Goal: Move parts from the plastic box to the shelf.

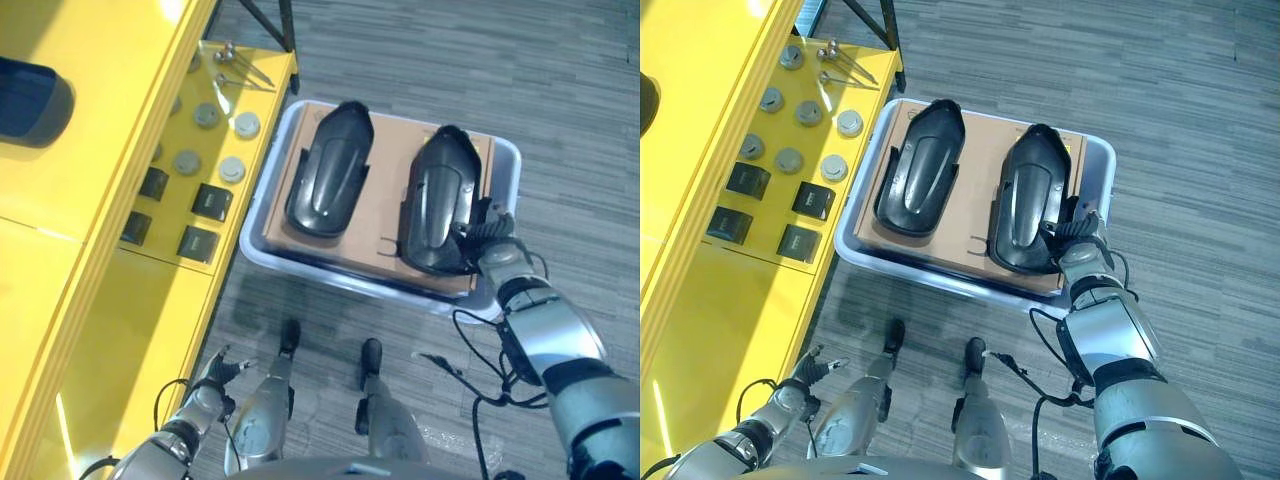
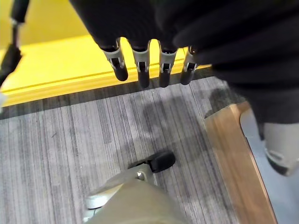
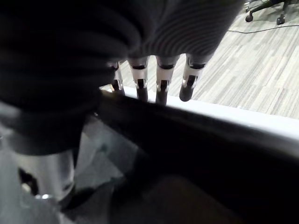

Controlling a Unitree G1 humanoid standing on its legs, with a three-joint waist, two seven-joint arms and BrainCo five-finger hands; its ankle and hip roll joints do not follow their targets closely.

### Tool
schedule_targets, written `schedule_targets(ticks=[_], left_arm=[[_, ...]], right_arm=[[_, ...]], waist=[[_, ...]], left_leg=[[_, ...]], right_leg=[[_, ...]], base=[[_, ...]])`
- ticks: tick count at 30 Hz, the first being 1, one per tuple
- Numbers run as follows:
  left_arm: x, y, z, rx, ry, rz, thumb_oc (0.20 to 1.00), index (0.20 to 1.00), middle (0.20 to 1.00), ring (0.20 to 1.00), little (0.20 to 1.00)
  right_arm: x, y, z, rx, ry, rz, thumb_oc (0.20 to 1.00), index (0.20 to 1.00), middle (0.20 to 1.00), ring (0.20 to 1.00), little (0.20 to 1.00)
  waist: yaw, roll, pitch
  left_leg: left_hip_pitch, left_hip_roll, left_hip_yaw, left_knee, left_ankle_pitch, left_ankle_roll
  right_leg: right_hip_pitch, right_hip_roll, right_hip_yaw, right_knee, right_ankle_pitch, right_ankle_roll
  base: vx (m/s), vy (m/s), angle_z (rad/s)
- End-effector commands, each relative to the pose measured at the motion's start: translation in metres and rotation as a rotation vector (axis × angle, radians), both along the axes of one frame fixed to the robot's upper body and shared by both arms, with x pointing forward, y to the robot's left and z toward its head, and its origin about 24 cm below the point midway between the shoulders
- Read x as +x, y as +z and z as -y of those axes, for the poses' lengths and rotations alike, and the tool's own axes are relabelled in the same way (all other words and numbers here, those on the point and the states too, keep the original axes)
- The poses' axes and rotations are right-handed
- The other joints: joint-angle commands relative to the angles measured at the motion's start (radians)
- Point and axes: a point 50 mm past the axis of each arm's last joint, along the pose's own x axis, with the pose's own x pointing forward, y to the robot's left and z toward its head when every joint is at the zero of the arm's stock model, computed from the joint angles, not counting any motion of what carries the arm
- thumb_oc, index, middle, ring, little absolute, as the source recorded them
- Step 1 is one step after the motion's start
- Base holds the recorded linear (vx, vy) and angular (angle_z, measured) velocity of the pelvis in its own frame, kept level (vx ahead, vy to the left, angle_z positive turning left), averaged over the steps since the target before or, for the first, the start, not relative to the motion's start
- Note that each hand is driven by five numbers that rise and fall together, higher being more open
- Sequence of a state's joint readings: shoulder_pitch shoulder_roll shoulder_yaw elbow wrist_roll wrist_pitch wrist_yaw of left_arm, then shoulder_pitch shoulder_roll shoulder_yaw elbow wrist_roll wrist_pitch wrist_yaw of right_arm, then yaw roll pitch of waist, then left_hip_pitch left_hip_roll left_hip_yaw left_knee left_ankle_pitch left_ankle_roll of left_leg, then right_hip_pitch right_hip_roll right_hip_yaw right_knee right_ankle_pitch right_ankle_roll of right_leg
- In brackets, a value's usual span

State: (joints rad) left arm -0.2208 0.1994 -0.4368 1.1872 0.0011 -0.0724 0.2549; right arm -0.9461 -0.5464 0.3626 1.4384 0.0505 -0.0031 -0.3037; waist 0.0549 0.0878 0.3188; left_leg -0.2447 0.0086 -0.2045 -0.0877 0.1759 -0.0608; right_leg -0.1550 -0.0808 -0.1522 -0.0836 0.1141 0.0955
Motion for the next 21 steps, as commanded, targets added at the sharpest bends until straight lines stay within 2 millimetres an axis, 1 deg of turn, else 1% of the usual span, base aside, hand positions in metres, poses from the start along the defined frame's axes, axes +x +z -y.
schedule_targets(ticks=[1,2,5,8,10,12,14,15,16,17,18,19,20,21], left_arm=[[0.003,0.001,-0.007,0.036,-0.015,-0.011,1.0,1.0,1.0,1.0,1.0],[0.0,0.0,-0.009,0.037,-0.012,-0.025,1.0,1.0,1.0,1.0,1.0],[-0.004,-0.002,-0.011,0.039,-0.009,-0.04,1.0,1.0,1.0,1.0,1.0],[-0.006,-0.003,-0.013,0.047,-0.018,-0.049,1.0,1.0,1.0,1.0,1.0],[-0.004,-0.001,-0.013,0.044,-0.028,-0.032,1.0,1.0,1.0,1.0,1.0],[0.006,0.006,-0.015,0.029,-0.018,0.02,1.0,1.0,1.0,1.0,1.0],[0.005,0.006,-0.016,0.03,-0.019,0.019,1.0,1.0,1.0,1.0,1.0],[0.018,0.018,-0.012,-0.006,-0.034,0.109,1.0,1.0,1.0,1.0,1.0],[0.018,0.018,-0.012,-0.006,-0.034,0.109,1.0,1.0,1.0,1.0,1.0],[0.037,0.041,-0.011,-0.054,-0.058,0.235,1.0,1.0,1.0,1.0,1.0],[0.043,0.052,-0.014,-0.076,-0.059,0.29,1.0,1.0,1.0,1.0,1.0],[0.05,0.067,-0.016,-0.108,-0.067,0.36,1.0,1.0,1.0,1.0,1.0],[0.058,0.084,-0.017,-0.148,-0.066,0.432,1.0,1.0,1.0,1.0,1.0],[0.064,0.1,-0.017,-0.18,-0.078,0.498,1.0,1.0,1.0,1.0,1.0]], right_arm=[[-0.011,-0.017,0.006,-0.071,0.006,-0.139,0.2,0.2,0.2,0.2,0.2],[-0.016,-0.024,0.007,-0.075,0.007,-0.163,0.2,0.2,0.2,0.2,0.2],[-0.02,-0.033,0.007,-0.076,0.024,-0.183,0.2,0.2,0.2,0.2,0.2],[-0.022,-0.034,0.009,-0.04,0.021,-0.159,0.2,0.2,0.2,0.2,0.2],[-0.023,-0.035,0.008,-0.025,0.04,-0.13,0.2,0.2,0.2,0.2,0.2],[-0.013,-0.016,0.004,-0.032,0.093,0.002,0.2,0.2,0.2,0.2,0.2],[-0.013,-0.016,0.004,-0.032,0.092,0.001,0.2,0.2,0.2,0.2,0.2],[-0.015,0.0,-0.005,-0.105,0.187,0.133,0.2,0.2,0.2,0.2,0.2],[-0.015,0.0,-0.005,-0.105,0.187,0.133,0.2,0.2,0.2,0.2,0.2],[-0.028,0.01,0.0,-0.174,0.214,0.201,0.2,0.2,0.2,0.2,0.2],[-0.036,0.014,0.007,-0.201,0.203,0.225,0.2,0.2,0.2,0.2,0.2],[-0.043,0.02,0.012,-0.233,0.196,0.251,0.2,0.2,0.2,0.2,0.2],[-0.05,0.029,0.013,-0.275,0.211,0.283,0.2,0.2,0.2,0.2,0.2],[-0.056,0.033,0.016,-0.305,0.21,0.294,0.2,0.2,0.2,0.2,0.2]], waist=[[0.021,-0.016,-0.029],[0.021,-0.015,-0.036],[0.018,-0.019,-0.046],[0.01,-0.024,-0.058],[0.003,-0.029,-0.065],[-0.017,-0.033,-0.074],[-0.016,-0.033,-0.073],[-0.034,-0.033,-0.085],[-0.033,-0.033,-0.085],[-0.043,-0.03,-0.105],[-0.042,-0.03,-0.116],[-0.043,-0.029,-0.127],[-0.046,-0.029,-0.138],[-0.046,-0.032,-0.147]], left_leg=[[0.022,0.001,0.039,0.0,-0.075,-0.023],[0.026,0.001,0.037,0.0,-0.078,-0.023],[0.038,0.005,0.04,0.0,-0.082,-0.023],[0.05,0.009,0.044,0.0,-0.087,-0.024],[0.061,0.013,0.049,0.0,-0.091,-0.025],[0.081,0.019,0.059,0.0,-0.097,-0.026],[0.084,0.019,0.059,0.0,-0.097,-0.026],[0.115,0.027,0.078,0.0,-0.108,-0.025],[0.116,0.027,0.079,0.0,-0.108,-0.025],[0.136,0.031,0.086,0.0,-0.107,-0.023],[0.158,0.035,0.089,0.0,-0.121,-0.023],[0.171,0.037,0.09,0.0,-0.125,-0.022],[0.188,0.041,0.091,0.0,-0.128,-0.022],[0.198,0.041,0.09,0.0,-0.122,-0.021]], right_leg=[[-0.016,-0.055,0.053,-0.004,-0.02,0.047],[-0.009,-0.057,0.05,-0.004,-0.025,0.048],[0.003,-0.055,0.049,-0.004,-0.031,0.047],[0.016,-0.055,0.052,-0.004,-0.036,0.046],[0.027,-0.056,0.051,-0.004,-0.041,0.046],[0.045,-0.055,0.053,-0.004,-0.047,0.046],[0.047,-0.055,0.053,-0.004,-0.047,0.046],[0.075,-0.055,0.056,-0.004,-0.054,0.047],[0.076,-0.055,0.056,-0.004,-0.054,0.047],[0.097,-0.058,0.051,-0.004,-0.055,0.049],[0.12,-0.058,0.047,-0.004,-0.07,0.049],[0.134,-0.059,0.042,-0.004,-0.075,0.049],[0.151,-0.059,0.04,-0.004,-0.082,0.048],[0.161,-0.059,0.038,-0.004,-0.078,0.047]], base=[[0.02,-0.005,0.1],[0.02,-0.003,0.09],[0.01,-0.01,0.04],[0.0,0.0,0.0],[0.0,-0.016,0.0],[0.0,0.0,0.0],[0.01,-0.003,-0.02],[0.02,-0.007,-0.06],[0.03,-0.012,0.0],[0.06,-0.018,-0.13],[0.08,-0.028,-0.11],[0.08,-0.033,-0.12],[0.03,-0.033,0.0],[0.02,-0.037,-0.01]])
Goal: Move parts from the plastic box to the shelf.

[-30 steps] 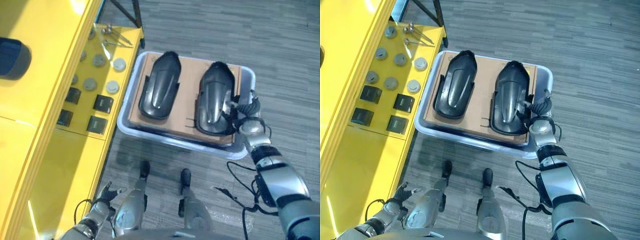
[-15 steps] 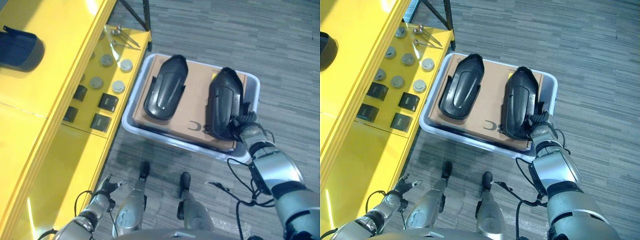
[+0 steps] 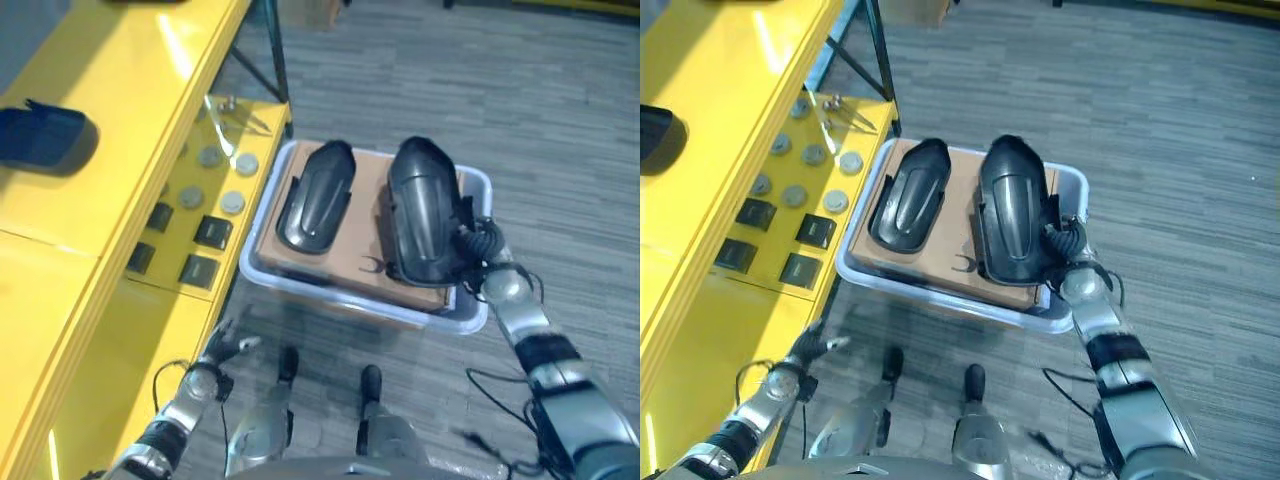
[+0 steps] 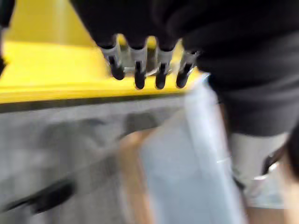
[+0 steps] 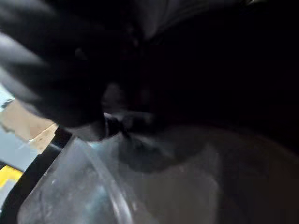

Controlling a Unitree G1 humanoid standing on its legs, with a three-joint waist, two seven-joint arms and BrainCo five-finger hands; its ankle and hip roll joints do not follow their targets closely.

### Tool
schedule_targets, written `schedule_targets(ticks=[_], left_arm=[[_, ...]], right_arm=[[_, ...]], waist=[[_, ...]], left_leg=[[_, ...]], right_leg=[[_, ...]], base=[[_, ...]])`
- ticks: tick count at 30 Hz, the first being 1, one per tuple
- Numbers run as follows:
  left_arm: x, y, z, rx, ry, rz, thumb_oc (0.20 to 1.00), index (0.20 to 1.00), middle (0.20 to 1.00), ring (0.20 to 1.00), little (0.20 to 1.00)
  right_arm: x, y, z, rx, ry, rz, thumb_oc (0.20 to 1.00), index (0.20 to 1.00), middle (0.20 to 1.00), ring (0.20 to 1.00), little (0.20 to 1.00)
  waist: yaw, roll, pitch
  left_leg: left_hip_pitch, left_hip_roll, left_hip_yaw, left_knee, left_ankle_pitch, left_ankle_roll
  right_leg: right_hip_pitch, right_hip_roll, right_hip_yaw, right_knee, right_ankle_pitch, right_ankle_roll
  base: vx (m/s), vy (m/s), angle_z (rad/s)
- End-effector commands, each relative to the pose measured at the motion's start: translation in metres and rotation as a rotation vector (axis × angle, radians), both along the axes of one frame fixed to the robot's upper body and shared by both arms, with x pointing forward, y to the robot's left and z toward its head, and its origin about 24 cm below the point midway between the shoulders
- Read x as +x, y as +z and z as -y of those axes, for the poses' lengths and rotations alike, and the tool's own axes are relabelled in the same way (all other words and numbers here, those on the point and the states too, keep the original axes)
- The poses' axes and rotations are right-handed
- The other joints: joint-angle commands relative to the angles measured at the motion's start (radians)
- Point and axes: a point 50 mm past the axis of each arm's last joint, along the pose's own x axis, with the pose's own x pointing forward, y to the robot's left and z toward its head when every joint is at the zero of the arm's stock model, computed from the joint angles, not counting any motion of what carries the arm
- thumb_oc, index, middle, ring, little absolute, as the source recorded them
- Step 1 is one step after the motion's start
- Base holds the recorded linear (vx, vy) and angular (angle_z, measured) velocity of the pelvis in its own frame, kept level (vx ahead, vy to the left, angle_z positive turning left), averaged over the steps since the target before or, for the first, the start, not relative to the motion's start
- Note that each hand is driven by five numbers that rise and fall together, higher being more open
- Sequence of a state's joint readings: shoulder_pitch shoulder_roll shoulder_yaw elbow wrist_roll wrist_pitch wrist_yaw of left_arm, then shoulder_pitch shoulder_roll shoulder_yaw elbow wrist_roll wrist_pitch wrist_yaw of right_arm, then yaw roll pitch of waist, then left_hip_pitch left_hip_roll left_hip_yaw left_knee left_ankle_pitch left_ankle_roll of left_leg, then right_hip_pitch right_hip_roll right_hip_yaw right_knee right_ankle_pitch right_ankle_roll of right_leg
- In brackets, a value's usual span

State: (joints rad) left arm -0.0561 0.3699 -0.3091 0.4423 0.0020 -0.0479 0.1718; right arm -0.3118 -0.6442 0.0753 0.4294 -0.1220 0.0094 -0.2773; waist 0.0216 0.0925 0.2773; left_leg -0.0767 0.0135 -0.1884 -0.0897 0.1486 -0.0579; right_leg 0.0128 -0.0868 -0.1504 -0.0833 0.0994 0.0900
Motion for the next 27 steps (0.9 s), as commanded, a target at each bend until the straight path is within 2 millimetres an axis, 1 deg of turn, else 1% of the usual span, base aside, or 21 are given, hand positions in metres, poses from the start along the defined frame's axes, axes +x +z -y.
schedule_targets(ticks=[1,3,4,5,7,8,9,10,11,12,13,14,15,16,17,20,24,26,27], left_arm=[[0.02,0.024,-0.012,-0.06,0.006,0.083,1.0,1.0,1.0,1.0,1.0],[0.026,0.052,-0.01,-0.088,-0.043,0.184,1.0,1.0,1.0,1.0,1.0],[0.031,0.075,-0.003,-0.175,-0.062,0.274,1.0,1.0,1.0,1.0,1.0],[0.031,0.075,-0.003,-0.174,-0.063,0.272,1.0,1.0,1.0,1.0,1.0],[0.036,0.087,0.012,-0.319,-0.08,0.318,1.0,1.0,1.0,1.0,1.0],[0.037,0.086,0.019,-0.379,-0.081,0.307,1.0,1.0,1.0,1.0,1.0],[0.037,0.086,0.019,-0.379,-0.082,0.307,1.0,1.0,1.0,1.0,1.0],[0.042,0.091,0.042,-0.536,-0.111,0.298,1.0,1.0,1.0,1.0,1.0],[0.043,0.092,0.05,-0.602,-0.117,0.292,1.0,1.0,1.0,1.0,1.0],[0.047,0.092,0.074,-0.741,-0.118,0.254,1.0,1.0,1.0,1.0,1.0],[0.047,0.091,0.09,-0.855,-0.122,0.217,1.0,1.0,1.0,1.0,1.0],[0.048,0.091,0.098,-0.873,-0.134,0.197,1.0,1.0,1.0,1.0,1.0],[0.048,0.091,0.098,-0.873,-0.134,0.197,1.0,1.0,1.0,1.0,1.0],[0.049,0.092,0.107,-0.922,-0.141,0.175,1.0,1.0,1.0,1.0,1.0],[0.049,0.094,0.123,-0.975,-0.172,0.131,1.0,1.0,1.0,1.0,1.0],[0.049,0.098,0.136,-0.998,-0.211,0.107,1.0,1.0,1.0,1.0,1.0],[0.049,0.106,0.154,-0.998,-0.29,0.089,1.0,1.0,1.0,1.0,1.0],[0.049,0.109,0.158,-0.999,-0.313,0.09,1.0,1.0,1.0,1.0,1.0],[0.049,0.113,0.163,-0.993,-0.336,0.094,1.0,1.0,1.0,1.0,1.0]], right_arm=[[-0.001,0.033,0.028,-0.224,-0.082,0.08,0.2,0.2,0.2,0.2,0.2],[-0.009,0.044,0.023,-0.25,-0.06,0.133,0.2,0.2,0.2,0.2,0.2],[-0.013,0.06,0.012,-0.294,-0.011,0.209,0.2,0.2,0.2,0.2,0.2],[-0.014,0.06,0.012,-0.294,-0.012,0.207,0.2,0.2,0.2,0.2,0.2],[-0.015,0.077,-0.005,-0.323,0.052,0.299,0.2,0.2,0.2,0.2,0.2],[-0.017,0.08,-0.011,-0.321,0.075,0.321,0.2,0.2,0.2,0.2,0.2],[-0.017,0.08,-0.011,-0.321,0.075,0.321,0.2,0.2,0.2,0.2,0.2],[-0.017,0.09,-0.027,-0.319,0.131,0.387,0.2,0.2,0.2,0.2,0.2],[-0.018,0.091,-0.034,-0.296,0.155,0.408,0.2,0.2,0.2,0.2,0.2],[-0.019,0.095,-0.048,-0.296,0.208,0.444,0.2,0.2,0.2,0.2,0.2],[-0.018,0.097,-0.057,-0.291,0.238,0.461,0.2,0.2,0.2,0.2,0.2],[-0.018,0.096,-0.059,-0.29,0.245,0.464,0.2,0.2,0.2,0.2,0.2],[-0.018,0.096,-0.059,-0.29,0.245,0.464,0.2,0.2,0.2,0.2,0.2],[-0.018,0.098,-0.065,-0.292,0.263,0.477,0.2,0.2,0.2,0.2,0.2],[-0.018,0.102,-0.079,-0.304,0.315,0.505,0.2,0.2,0.2,0.2,0.2],[-0.017,0.106,-0.094,-0.325,0.373,0.525,0.2,0.2,0.2,0.2,0.2],[-0.015,0.107,-0.117,-0.301,0.468,0.541,0.2,0.2,0.2,0.2,0.2],[-0.015,0.107,-0.123,-0.298,0.495,0.538,0.2,0.2,0.2,0.2,0.2],[-0.014,0.107,-0.129,-0.288,0.524,0.535,0.2,0.2,0.2,0.2,0.2]], waist=[[-0.014,-0.038,-0.119],[-0.015,-0.045,-0.139],[-0.022,-0.053,-0.164],[-0.02,-0.053,-0.164],[-0.03,-0.062,-0.185],[-0.033,-0.065,-0.191],[-0.033,-0.065,-0.191],[-0.044,-0.069,-0.206],[-0.049,-0.071,-0.211],[-0.06,-0.075,-0.222],[-0.067,-0.076,-0.226],[-0.07,-0.076,-0.228],[-0.07,-0.076,-0.228],[-0.075,-0.076,-0.232],[-0.084,-0.077,-0.236],[-0.086,-0.081,-0.239],[-0.088,-0.085,-0.241],[-0.087,-0.087,-0.24],[-0.086,-0.09,-0.241]], left_leg=[[0.043,0.039,0.073,0.002,-0.099,-0.023],[0.07,0.043,0.078,0.002,-0.108,-0.021],[0.093,0.048,0.087,0.002,-0.115,-0.022],[0.095,0.049,0.087,0.002,-0.116,-0.022],[0.115,0.053,0.096,0.002,-0.122,-0.021],[0.125,0.056,0.1,0.002,-0.125,-0.021],[0.126,0.056,0.1,0.002,-0.125,-0.021],[0.142,0.058,0.106,0.002,-0.131,-0.02],[0.149,0.059,0.111,0.002,-0.133,-0.019],[0.161,0.062,0.119,0.002,-0.137,-0.018],[0.166,0.063,0.122,0.002,-0.138,-0.017],[0.169,0.065,0.124,0.002,-0.139,-0.017],[0.169,0.065,0.124,0.002,-0.139,-0.017],[0.171,0.066,0.125,0.002,-0.139,-0.017],[0.177,0.066,0.129,0.002,-0.141,-0.016],[0.182,0.068,0.136,0.002,-0.142,-0.015],[0.184,0.067,0.142,0.002,-0.143,-0.013],[0.185,0.067,0.145,0.002,-0.143,-0.013],[0.185,0.067,0.146,0.002,-0.144,-0.012]], right_leg=[[0.004,-0.051,0.037,-0.003,-0.07,0.052],[0.028,-0.048,0.044,-0.002,-0.079,0.05],[0.043,-0.045,0.052,0.002,-0.087,0.049],[0.045,-0.045,0.052,0.002,-0.087,0.049],[0.06,-0.041,0.062,0.004,-0.094,0.046],[0.067,-0.04,0.066,0.006,-0.097,0.045],[0.068,-0.04,0.067,0.006,-0.097,0.045],[0.079,-0.037,0.076,0.009,-0.101,0.043],[0.083,-0.036,0.08,0.01,-0.102,0.042],[0.09,-0.034,0.092,0.012,-0.105,0.04],[0.091,-0.032,0.096,0.014,-0.105,0.039],[0.093,-0.031,0.098,0.014,-0.105,0.039],[0.094,-0.031,0.098,0.014,-0.105,0.039],[0.095,-0.03,0.1,0.013,-0.105,0.04],[0.098,-0.028,0.106,0.012,-0.103,0.04],[0.102,-0.026,0.109,0.011,-0.102,0.04],[0.1,-0.025,0.115,0.011,-0.097,0.04],[0.101,-0.025,0.116,0.011,-0.095,0.041],[0.098,-0.026,0.118,0.01,-0.093,0.041]], base=[[0.03,-0.042,-0.01],[0.05,-0.049,-0.01],[0.03,-0.042,-0.14],[0.05,-0.048,-0.23],[0.02,-0.038,-0.21],[0.01,-0.027,-0.13],[0.03,-0.028,-0.17],[0.02,-0.027,-0.18],[0.02,-0.042,-0.2],[0.0,-0.029,-0.14],[0.0,-0.025,-0.1],[0.0,-0.009,-0.1],[0.0,-0.004,-0.17],[0.0,0.003,-0.19],[0.01,-0.002,-0.13],[0.0,-0.001,-0.04],[0.0,0.003,-0.02],[0.0,0.0,0.0],[-0.01,0.01,-0.05]])
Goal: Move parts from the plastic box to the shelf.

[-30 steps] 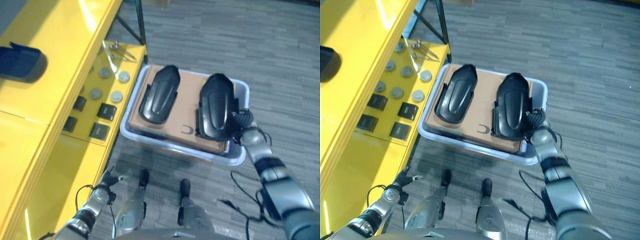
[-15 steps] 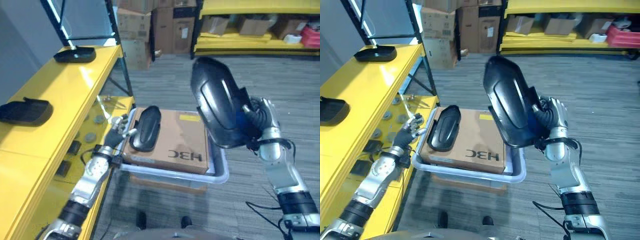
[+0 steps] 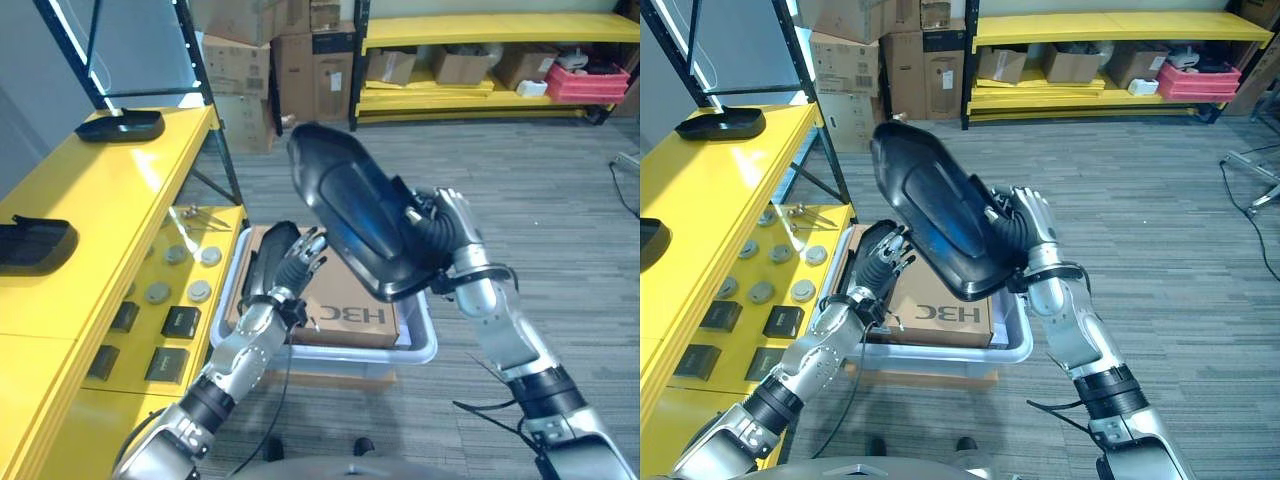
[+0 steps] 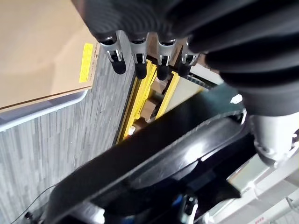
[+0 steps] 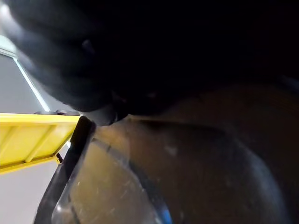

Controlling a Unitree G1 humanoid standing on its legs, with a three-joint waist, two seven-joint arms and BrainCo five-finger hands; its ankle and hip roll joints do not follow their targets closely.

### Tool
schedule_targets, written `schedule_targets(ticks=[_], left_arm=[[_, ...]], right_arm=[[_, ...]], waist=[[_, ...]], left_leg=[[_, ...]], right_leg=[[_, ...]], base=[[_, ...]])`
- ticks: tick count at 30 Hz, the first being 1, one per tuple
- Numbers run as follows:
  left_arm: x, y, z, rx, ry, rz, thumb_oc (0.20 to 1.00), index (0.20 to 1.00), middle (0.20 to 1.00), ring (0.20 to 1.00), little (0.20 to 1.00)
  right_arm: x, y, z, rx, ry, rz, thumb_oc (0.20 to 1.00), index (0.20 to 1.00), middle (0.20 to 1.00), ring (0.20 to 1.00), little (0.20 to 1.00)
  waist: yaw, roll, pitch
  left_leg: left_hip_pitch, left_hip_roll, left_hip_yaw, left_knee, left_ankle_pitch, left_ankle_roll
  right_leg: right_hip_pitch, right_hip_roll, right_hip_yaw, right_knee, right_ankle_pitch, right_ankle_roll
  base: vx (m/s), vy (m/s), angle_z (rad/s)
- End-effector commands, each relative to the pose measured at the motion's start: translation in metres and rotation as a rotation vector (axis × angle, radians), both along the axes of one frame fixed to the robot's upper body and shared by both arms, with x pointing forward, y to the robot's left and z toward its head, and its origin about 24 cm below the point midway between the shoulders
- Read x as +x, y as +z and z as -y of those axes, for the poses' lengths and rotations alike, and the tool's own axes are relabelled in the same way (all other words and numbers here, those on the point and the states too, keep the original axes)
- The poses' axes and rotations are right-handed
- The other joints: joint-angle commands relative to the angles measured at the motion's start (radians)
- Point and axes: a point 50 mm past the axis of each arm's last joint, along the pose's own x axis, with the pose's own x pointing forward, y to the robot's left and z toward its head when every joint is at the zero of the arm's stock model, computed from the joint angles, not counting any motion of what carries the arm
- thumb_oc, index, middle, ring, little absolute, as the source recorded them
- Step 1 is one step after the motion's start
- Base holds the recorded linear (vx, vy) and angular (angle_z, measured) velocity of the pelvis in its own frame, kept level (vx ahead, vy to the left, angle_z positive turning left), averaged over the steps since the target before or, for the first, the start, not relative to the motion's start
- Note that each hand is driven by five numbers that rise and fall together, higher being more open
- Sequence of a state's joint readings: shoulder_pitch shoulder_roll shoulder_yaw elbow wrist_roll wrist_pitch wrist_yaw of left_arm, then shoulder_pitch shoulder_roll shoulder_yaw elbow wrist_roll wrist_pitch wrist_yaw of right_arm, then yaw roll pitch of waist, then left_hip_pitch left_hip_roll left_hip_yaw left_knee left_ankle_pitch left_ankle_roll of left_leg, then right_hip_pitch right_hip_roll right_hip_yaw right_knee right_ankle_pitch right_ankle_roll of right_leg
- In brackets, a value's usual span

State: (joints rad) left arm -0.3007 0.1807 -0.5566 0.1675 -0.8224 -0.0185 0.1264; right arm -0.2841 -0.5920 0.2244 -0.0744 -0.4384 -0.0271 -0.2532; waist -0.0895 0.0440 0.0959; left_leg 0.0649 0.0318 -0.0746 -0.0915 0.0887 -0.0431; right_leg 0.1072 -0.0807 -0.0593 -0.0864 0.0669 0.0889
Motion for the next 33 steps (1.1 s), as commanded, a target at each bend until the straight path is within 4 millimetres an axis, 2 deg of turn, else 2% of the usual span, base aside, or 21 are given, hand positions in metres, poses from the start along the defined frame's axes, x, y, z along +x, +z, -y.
schedule_targets(ticks=[1,7,9,10,11,15,17,18,19,20,21,24,25,26,27,30,31,33], left_arm=[[0.011,0.02,0.018,-0.003,-0.058,0.084,1.0,1.0,1.0,1.0,1.0],[0.015,0.033,0.031,0.012,-0.094,0.135,1.0,1.0,1.0,1.0,1.0],[0.015,0.033,0.031,0.012,-0.093,0.135,1.0,1.0,1.0,1.0,1.0],[0.018,0.043,0.033,0.009,-0.089,0.175,0.843,0.843,0.843,0.843,0.843],[0.019,0.045,0.032,0.019,-0.079,0.192,0.2,0.2,0.2,0.2,0.2],[0.024,0.052,0.03,0.057,-0.04,0.251,0.2,0.2,0.2,0.2,0.2],[0.026,0.055,0.027,0.048,0.005,0.259,0.2,0.2,0.2,0.2,0.2],[0.027,0.055,0.023,0.049,0.038,0.264,0.2,0.2,0.2,0.2,0.2],[0.027,0.055,0.022,0.059,0.048,0.27,0.2,0.2,0.2,0.2,0.2],[0.029,0.059,0.014,0.062,0.112,0.291,0.2,0.2,0.2,0.2,0.2],[0.031,0.057,0.011,0.068,0.153,0.284,0.2,0.2,0.2,0.2,0.2],[0.032,0.059,0.008,0.072,0.186,0.298,0.2,0.2,0.2,0.2,0.2],[0.032,0.06,0.007,0.073,0.194,0.301,0.2,0.2,0.2,0.2,0.2],[0.033,0.06,0.005,0.079,0.204,0.305,0.2,0.2,0.2,0.2,0.2],[0.034,0.059,0.002,0.089,0.211,0.309,0.2,0.2,0.2,0.2,0.2],[0.035,0.059,-0.006,0.116,0.241,0.326,0.2,0.2,0.2,0.2,0.2],[0.036,0.058,-0.02,0.135,0.306,0.333,0.2,0.2,0.2,0.2,0.2],[0.038,0.054,-0.033,0.157,0.372,0.325,0.2,0.2,0.2,0.2,0.2]], right_arm=[[-0.001,0.046,-0.017,0.028,0.112,0.194,0.2,0.2,0.2,0.2,0.2],[-0.003,0.045,-0.047,0.057,0.267,0.15,0.2,0.2,0.2,0.2,0.2],[-0.003,0.045,-0.047,0.057,0.267,0.15,0.2,0.2,0.2,0.2,0.2],[-0.008,0.044,-0.058,0.073,0.338,0.135,0.2,0.2,0.2,0.2,0.2],[-0.01,0.043,-0.063,0.083,0.365,0.128,0.2,0.2,0.2,0.2,0.2],[-0.022,0.039,-0.082,0.122,0.501,0.084,0.2,0.2,0.2,0.2,0.2],[-0.028,0.03,-0.091,0.191,0.56,0.026,0.2,0.2,0.2,0.2,0.2],[-0.033,0.018,-0.1,0.279,0.607,-0.052,0.2,0.2,0.2,0.2,0.2],[-0.035,0.017,-0.105,0.282,0.631,-0.061,0.2,0.2,0.2,0.2,0.2],[-0.041,0.006,-0.122,0.362,0.703,-0.145,0.2,0.2,0.2,0.2,0.2],[-0.045,0.002,-0.134,0.407,0.767,-0.197,0.2,0.2,0.2,0.2,0.2],[-0.052,-0.003,-0.146,0.453,0.843,-0.261,0.2,0.2,0.2,0.2,0.2],[-0.054,-0.002,-0.148,0.45,0.875,-0.278,0.31,0.31,0.31,0.31,0.31],[-0.056,0.001,-0.151,0.418,0.904,-0.274,0.896,0.896,0.896,0.896,0.896],[-0.057,0.003,-0.151,0.405,0.922,-0.268,1.0,1.0,1.0,1.0,1.0],[-0.058,0.006,-0.144,0.432,0.922,-0.264,1.0,1.0,1.0,1.0,1.0],[-0.055,-0.001,-0.127,0.563,0.864,-0.302,1.0,1.0,1.0,1.0,1.0],[-0.051,-0.02,-0.111,0.74,0.772,-0.375,1.0,1.0,1.0,1.0,1.0]], waist=[[0.025,-0.042,-0.06],[0.028,-0.051,-0.059],[0.028,-0.051,-0.059],[0.028,-0.053,-0.059],[0.029,-0.054,-0.059],[0.028,-0.057,-0.056],[0.027,-0.056,-0.055],[0.023,-0.054,-0.051],[0.023,-0.053,-0.049],[0.023,-0.051,-0.046],[0.024,-0.05,-0.043],[0.025,-0.052,-0.041],[0.026,-0.053,-0.04],[0.028,-0.054,-0.039],[0.028,-0.055,-0.04],[0.029,-0.058,-0.042],[0.027,-0.059,-0.042],[0.022,-0.059,-0.039]], left_leg=[[0.043,0.049,0.032,0.004,-0.084,-0.027],[0.042,0.045,0.034,0.004,-0.082,-0.025],[0.043,0.045,0.034,0.004,-0.082,-0.025],[0.043,0.044,0.035,0.004,-0.082,-0.026],[0.044,0.044,0.035,0.004,-0.081,-0.027],[0.044,0.046,0.038,0.004,-0.081,-0.028],[0.045,0.045,0.039,0.004,-0.08,-0.029],[0.046,0.045,0.042,0.004,-0.079,-0.028],[0.047,0.045,0.044,0.004,-0.08,-0.028],[0.05,0.048,0.05,0.004,-0.08,-0.029],[0.054,0.049,0.054,0.004,-0.079,-0.03],[0.054,0.05,0.058,0.004,-0.077,-0.03],[0.054,0.051,0.059,0.004,-0.077,-0.031],[0.054,0.051,0.06,0.004,-0.076,-0.032],[0.054,0.051,0.06,0.004,-0.076,-0.032],[0.055,0.051,0.062,0.004,-0.077,-0.033],[0.056,0.052,0.066,0.004,-0.077,-0.033],[0.064,0.053,0.072,0.004,-0.086,-0.033]], right_leg=[[0.004,-0.032,0.028,0.013,-0.06,0.042],[0.002,-0.032,0.033,0.011,-0.055,0.044],[0.002,-0.032,0.033,0.011,-0.055,0.044],[0.002,-0.032,0.034,0.012,-0.054,0.043],[0.002,-0.033,0.033,0.012,-0.054,0.043],[0.004,-0.034,0.032,0.013,-0.055,0.043],[0.004,-0.035,0.033,0.013,-0.055,0.042],[0.001,-0.034,0.035,0.016,-0.055,0.041],[0.0,-0.034,0.037,0.016,-0.056,0.04],[0.0,-0.032,0.041,0.016,-0.056,0.039],[0.0,-0.032,0.043,0.015,-0.055,0.037],[-0.001,-0.031,0.044,0.015,-0.054,0.036],[0.0,-0.031,0.045,0.015,-0.053,0.036],[0.0,-0.031,0.045,0.014,-0.053,0.036],[0.0,-0.031,0.045,0.013,-0.053,0.036],[0.001,-0.032,0.047,0.01,-0.051,0.037],[-0.002,-0.032,0.049,0.011,-0.05,0.039],[0.005,-0.033,0.051,0.009,-0.054,0.04]], base=[[-0.01,0.014,-0.04],[0.0,0.0,0.0],[0.0,0.005,-0.04],[0.0,0.004,-0.07],[-0.01,0.002,-0.07],[0.0,-0.001,-0.01],[-0.02,0.0,0.0],[-0.03,0.003,0.0],[-0.04,0.003,-0.05],[-0.03,0.0,-0.08],[-0.03,-0.001,-0.1],[-0.02,-0.001,-0.07],[-0.02,-0.003,-0.06],[-0.02,-0.008,-0.06],[-0.01,-0.008,-0.08],[0.0,-0.004,-0.03],[0.0,0.0,0.0],[0.0,0.0,0.0]])
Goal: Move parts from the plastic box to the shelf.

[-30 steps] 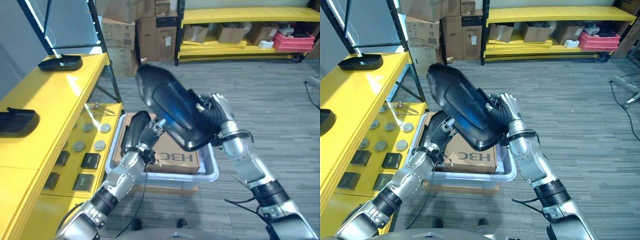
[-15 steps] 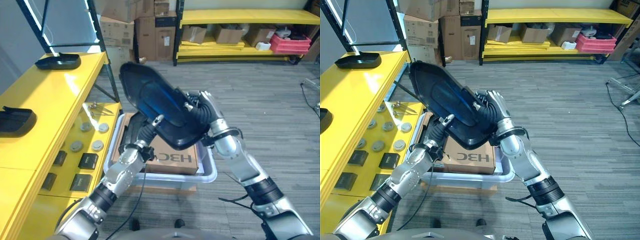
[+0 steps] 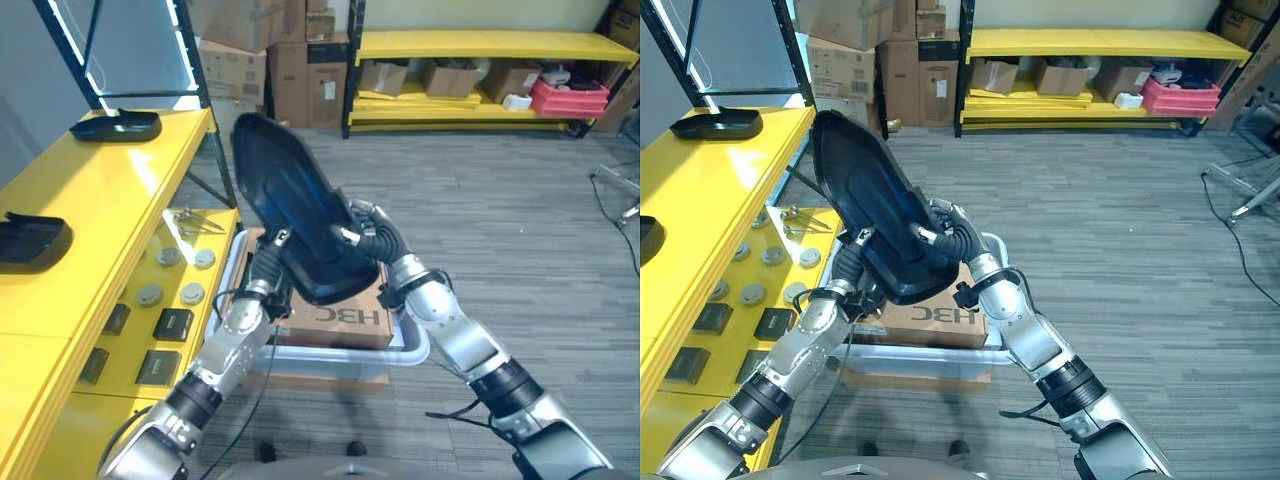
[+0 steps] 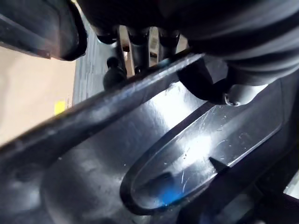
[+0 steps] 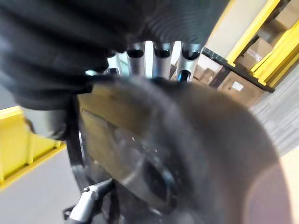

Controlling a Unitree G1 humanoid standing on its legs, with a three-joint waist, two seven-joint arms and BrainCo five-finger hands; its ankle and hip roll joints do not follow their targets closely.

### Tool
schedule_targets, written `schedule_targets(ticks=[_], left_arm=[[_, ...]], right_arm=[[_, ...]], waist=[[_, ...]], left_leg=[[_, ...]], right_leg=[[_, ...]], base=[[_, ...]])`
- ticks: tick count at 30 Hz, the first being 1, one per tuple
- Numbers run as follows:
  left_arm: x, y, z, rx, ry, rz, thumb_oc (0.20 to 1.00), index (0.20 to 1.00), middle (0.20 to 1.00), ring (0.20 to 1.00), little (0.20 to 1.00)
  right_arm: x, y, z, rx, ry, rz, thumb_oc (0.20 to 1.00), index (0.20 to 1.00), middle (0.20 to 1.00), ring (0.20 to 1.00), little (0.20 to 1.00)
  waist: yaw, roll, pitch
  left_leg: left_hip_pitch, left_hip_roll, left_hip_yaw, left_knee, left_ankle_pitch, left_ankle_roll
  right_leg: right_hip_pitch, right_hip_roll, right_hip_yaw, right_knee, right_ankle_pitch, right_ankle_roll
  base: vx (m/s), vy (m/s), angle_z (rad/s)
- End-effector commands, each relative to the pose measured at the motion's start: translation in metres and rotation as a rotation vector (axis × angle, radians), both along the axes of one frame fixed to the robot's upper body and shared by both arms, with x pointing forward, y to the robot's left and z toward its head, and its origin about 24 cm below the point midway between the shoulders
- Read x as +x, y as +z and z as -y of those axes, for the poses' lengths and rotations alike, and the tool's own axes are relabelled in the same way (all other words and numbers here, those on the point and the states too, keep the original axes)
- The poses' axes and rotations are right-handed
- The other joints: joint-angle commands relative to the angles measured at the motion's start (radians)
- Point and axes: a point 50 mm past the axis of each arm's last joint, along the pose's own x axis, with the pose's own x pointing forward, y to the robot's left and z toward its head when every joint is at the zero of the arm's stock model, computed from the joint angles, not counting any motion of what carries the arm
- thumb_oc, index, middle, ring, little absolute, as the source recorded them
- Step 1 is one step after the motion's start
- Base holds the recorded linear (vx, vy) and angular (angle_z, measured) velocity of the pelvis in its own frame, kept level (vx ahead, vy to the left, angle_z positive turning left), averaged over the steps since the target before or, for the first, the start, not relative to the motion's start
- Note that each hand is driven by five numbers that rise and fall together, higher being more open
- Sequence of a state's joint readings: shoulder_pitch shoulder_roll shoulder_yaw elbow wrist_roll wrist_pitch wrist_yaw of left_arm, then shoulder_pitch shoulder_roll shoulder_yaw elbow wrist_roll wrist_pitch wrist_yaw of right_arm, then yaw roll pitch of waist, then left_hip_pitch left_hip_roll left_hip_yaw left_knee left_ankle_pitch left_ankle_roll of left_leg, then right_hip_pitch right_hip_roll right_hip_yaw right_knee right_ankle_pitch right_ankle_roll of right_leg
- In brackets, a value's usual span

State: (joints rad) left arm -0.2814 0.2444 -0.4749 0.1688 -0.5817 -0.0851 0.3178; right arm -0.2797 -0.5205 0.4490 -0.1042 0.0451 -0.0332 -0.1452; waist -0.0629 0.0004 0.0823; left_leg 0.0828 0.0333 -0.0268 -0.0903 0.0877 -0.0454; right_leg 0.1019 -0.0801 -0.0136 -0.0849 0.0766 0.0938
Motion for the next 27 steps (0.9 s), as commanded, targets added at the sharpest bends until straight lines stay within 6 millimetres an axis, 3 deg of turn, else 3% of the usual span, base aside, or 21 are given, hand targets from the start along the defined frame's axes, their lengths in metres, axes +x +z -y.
schedule_targets(ticks=[1,3,6,7,8,10,11,12,17,19,20,21,25,27], left_arm=[[0.027,0.05,-0.004,0.015,0.119,0.258,0.2,0.2,0.2,0.2,0.2],[0.026,0.051,-0.009,0.02,0.134,0.267,0.2,0.2,0.2,0.2,0.2],[0.024,0.057,-0.033,0.176,0.218,0.349,0.2,0.2,0.2,0.2,0.2],[0.024,0.061,-0.048,0.359,0.28,0.416,0.2,0.2,0.2,0.2,0.2],[0.024,0.061,-0.047,0.359,0.28,0.414,0.2,0.2,0.2,0.2,0.2],[0.024,0.062,-0.061,0.373,0.352,0.419,0.2,0.2,0.2,0.2,0.2],[0.024,0.071,-0.07,0.441,0.384,0.473,0.2,0.2,0.2,0.2,0.2],[0.024,0.071,-0.07,0.442,0.384,0.474,0.2,0.2,0.2,0.2,0.2],[0.006,0.088,-0.088,0.369,0.397,0.591,0.2,0.2,0.2,0.2,0.2],[-0.004,0.082,-0.098,0.279,0.43,0.565,0.2,0.2,0.2,0.2,0.2],[-0.016,0.079,-0.106,0.211,0.435,0.558,0.2,0.2,0.2,0.2,0.2],[-0.016,0.079,-0.106,0.211,0.435,0.558,0.2,0.2,0.2,0.2,0.2],[-0.031,0.09,-0.11,0.15,0.421,0.62,0.2,0.2,0.2,0.2,0.2],[-0.031,0.096,-0.104,0.138,0.385,0.652,0.2,0.2,0.2,0.2,0.2]], right_arm=[[-0.034,-0.011,-0.028,0.506,0.181,-0.126,1.0,1.0,1.0,1.0,1.0],[-0.036,-0.016,-0.024,0.502,0.171,-0.143,1.0,1.0,1.0,1.0,1.0],[-0.041,-0.04,0.017,0.494,-0.066,-0.172,1.0,1.0,1.0,1.0,1.0],[-0.045,-0.052,0.036,0.521,-0.185,-0.19,1.0,1.0,1.0,1.0,1.0],[-0.045,-0.052,0.036,0.521,-0.185,-0.192,1.0,1.0,1.0,1.0,1.0],[-0.052,-0.074,0.049,0.557,-0.275,-0.272,1.0,1.0,1.0,1.0,1.0],[-0.057,-0.099,0.064,0.465,-0.352,-0.353,1.0,1.0,1.0,1.0,1.0],[-0.056,-0.099,0.063,0.466,-0.351,-0.352,1.0,1.0,1.0,1.0,1.0],[-0.09,-0.183,0.1,0.157,-0.571,-0.688,1.0,1.0,1.0,1.0,1.0],[-0.112,-0.209,0.105,0.192,-0.67,-0.826,1.0,1.0,1.0,1.0,1.0],[-0.124,-0.226,0.104,0.161,-0.69,-0.939,1.0,1.0,1.0,1.0,1.0],[-0.124,-0.226,0.104,0.161,-0.69,-0.939,1.0,1.0,1.0,1.0,1.0],[-0.15,-0.253,0.106,0.131,-0.73,-1.14,1.0,1.0,1.0,1.0,1.0],[-0.15,-0.257,0.11,0.031,-0.71,-1.189,1.0,1.0,1.0,1.0,1.0]], waist=[[-0.012,-0.013,-0.024],[-0.013,-0.013,-0.025],[-0.023,-0.009,-0.026],[-0.033,-0.005,-0.029],[-0.033,-0.005,-0.028],[-0.042,0.0,-0.025],[-0.044,0.005,-0.021],[-0.044,0.004,-0.02],[-0.027,0.019,-0.003],[-0.015,0.022,0.005],[0.015,0.023,0.028],[0.013,0.023,0.027],[0.075,0.028,0.069],[0.108,0.048,0.095]], left_leg=[[0.046,0.051,0.028,0.003,-0.084,-0.03],[0.047,0.051,0.03,0.003,-0.085,-0.031],[0.051,0.052,0.032,0.003,-0.089,-0.033],[0.048,0.053,0.035,0.003,-0.085,-0.035],[0.054,0.053,0.035,0.003,-0.093,-0.035],[0.059,0.057,0.042,0.003,-0.094,-0.036],[0.058,0.06,0.04,0.003,-0.089,-0.039],[0.053,0.06,0.04,0.003,-0.081,-0.039],[0.041,0.081,0.017,0.003,-0.059,-0.057],[0.039,0.09,0.006,0.003,-0.047,-0.059],[0.017,0.094,-0.02,0.016,-0.024,-0.067],[0.016,0.094,-0.021,0.016,-0.024,-0.067],[-0.101,0.088,-0.129,0.003,0.066,-0.117],[-0.191,0.073,-0.122,0.003,0.128,-0.131]], right_leg=[[0.007,-0.033,0.008,0.008,-0.063,0.037],[0.007,-0.033,0.008,0.009,-0.063,0.037],[0.009,-0.033,0.007,0.013,-0.069,0.038],[0.001,-0.033,0.011,0.017,-0.065,0.038],[0.008,-0.032,0.01,0.015,-0.071,0.038],[0.007,-0.03,0.017,0.019,-0.073,0.037],[0.004,-0.026,0.02,0.025,-0.075,0.035],[-0.002,-0.026,0.021,0.027,-0.069,0.034],[-0.004,-0.007,0.009,0.028,-0.078,0.021],[-0.001,0.003,0.011,0.023,-0.079,0.013],[-0.002,0.011,0.006,0.019,-0.078,0.005],[-0.002,0.01,0.005,0.019,-0.078,0.005],[-0.032,0.02,-0.104,0.004,-0.085,-0.015],[-0.051,0.002,-0.208,0.005,-0.087,-0.011]], base=[[0.0,0.0,0.0],[0.0,0.002,-0.07],[0.01,-0.01,-0.07],[0.0,0.0,0.0],[0.0,0.0,0.0],[0.0,-0.026,-0.04],[-0.03,-0.043,-0.11],[-0.03,-0.06,-0.12],[-0.01,-0.102,-0.02],[-0.02,-0.169,0.11],[-0.05,-0.156,0.1],[-0.08,-0.163,0.04],[-0.16,-0.149,0.27],[-0.24,-0.103,1.58]])
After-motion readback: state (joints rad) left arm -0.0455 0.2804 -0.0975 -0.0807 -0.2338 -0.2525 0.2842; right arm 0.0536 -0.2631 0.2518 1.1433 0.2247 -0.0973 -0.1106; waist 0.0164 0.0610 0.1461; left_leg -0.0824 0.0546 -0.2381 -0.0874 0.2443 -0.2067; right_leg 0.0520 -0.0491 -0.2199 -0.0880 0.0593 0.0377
